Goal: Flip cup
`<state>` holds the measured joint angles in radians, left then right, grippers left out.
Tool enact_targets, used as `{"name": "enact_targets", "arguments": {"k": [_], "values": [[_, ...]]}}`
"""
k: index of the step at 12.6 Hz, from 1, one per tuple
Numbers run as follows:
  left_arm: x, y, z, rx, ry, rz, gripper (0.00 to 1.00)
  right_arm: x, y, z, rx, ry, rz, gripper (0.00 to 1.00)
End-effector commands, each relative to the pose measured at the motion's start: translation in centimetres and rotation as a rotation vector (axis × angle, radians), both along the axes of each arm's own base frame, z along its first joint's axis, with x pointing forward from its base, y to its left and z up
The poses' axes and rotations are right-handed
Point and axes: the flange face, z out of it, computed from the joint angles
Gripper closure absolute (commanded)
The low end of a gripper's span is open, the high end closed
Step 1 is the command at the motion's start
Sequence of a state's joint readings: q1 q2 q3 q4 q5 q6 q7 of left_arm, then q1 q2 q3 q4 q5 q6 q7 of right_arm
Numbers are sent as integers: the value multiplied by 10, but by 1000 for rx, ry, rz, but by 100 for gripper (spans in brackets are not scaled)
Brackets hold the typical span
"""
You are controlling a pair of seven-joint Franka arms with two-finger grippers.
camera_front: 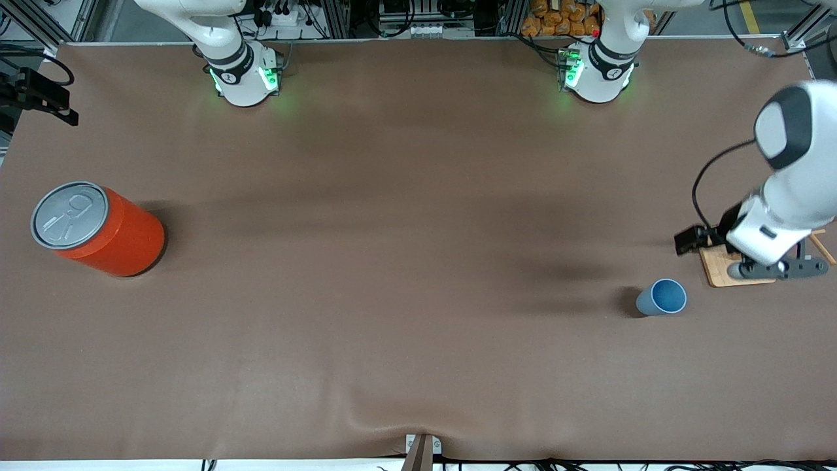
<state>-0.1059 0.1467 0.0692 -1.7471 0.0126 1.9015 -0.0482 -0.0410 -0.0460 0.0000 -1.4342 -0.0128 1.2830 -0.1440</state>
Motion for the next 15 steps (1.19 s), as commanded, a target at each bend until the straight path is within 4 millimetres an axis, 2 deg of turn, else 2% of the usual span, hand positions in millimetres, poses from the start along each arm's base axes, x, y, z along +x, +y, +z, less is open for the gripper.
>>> {"name": "enact_targets", "arguments": {"k": [1,3,5,7,12,15], "values": [[-31,-3,46,12,21,-15,0,0,-4,3,19,1,-1,0],[-37,-12,79,10,47,-26,0,0,-3,3,19,1,0,0],[-40,-30,102,15,41,-53,0,0,-4,3,19,3,-1,0],[-43,-36,125,10,41,-63,0,0,-3,3,19,3,0,0],[-52,-30,153,-16,87,-48,0,0,-4,3,19,3,-1,0],[-54,-33,155,-14,90,-51,0,-1,-4,2,21,10,-3,0]]}}
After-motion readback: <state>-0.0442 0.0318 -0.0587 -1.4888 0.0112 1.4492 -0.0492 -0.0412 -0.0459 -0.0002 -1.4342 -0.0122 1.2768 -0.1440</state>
